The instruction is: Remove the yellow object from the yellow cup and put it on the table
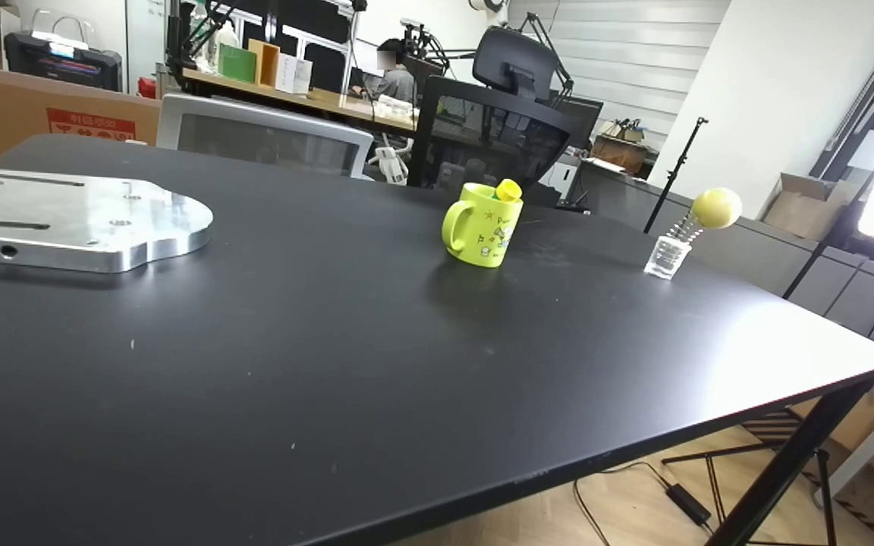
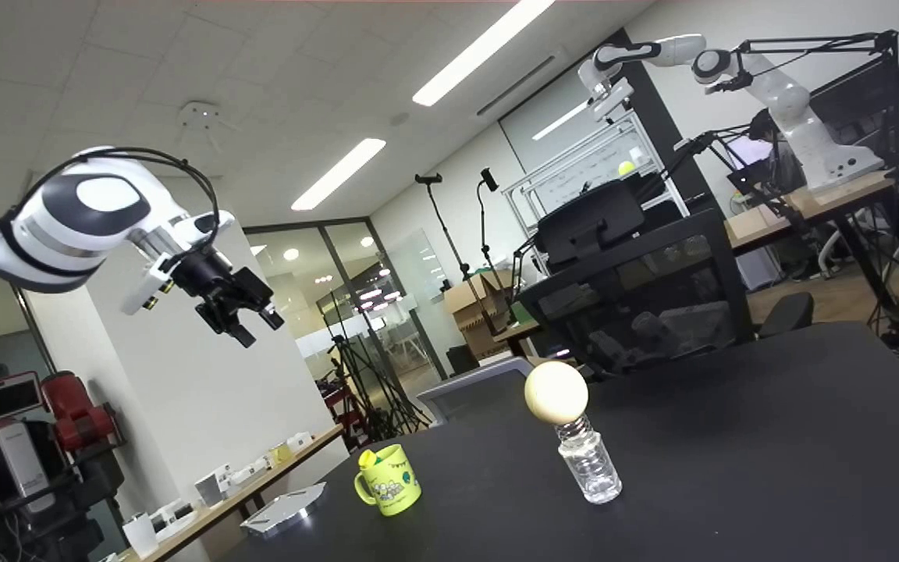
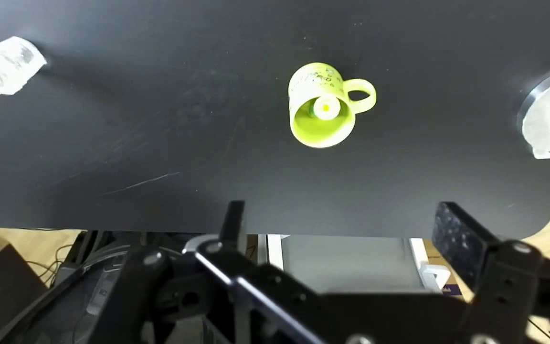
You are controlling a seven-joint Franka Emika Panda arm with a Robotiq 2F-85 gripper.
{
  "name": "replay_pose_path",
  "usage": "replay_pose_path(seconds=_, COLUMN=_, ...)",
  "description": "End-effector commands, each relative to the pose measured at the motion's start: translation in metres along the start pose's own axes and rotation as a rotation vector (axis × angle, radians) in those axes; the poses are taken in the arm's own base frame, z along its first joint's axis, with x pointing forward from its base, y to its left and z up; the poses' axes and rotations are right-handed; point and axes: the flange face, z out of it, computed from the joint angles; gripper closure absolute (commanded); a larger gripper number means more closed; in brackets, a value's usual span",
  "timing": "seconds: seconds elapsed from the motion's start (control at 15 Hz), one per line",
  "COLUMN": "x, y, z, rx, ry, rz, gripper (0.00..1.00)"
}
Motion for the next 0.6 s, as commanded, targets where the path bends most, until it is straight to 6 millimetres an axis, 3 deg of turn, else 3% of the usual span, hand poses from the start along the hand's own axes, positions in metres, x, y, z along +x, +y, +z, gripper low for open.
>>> replay_pose_path(seconds=0.0, x=0.032, y=-0.01, z=0.038, rx=-0.012, ry=0.024, rz=0.0, gripper=0.0)
replay_pose_path(seconds=0.53, x=0.043, y=-0.016, z=0.143, rx=-0.04, ry=-0.042, rz=-0.073, gripper=0.0)
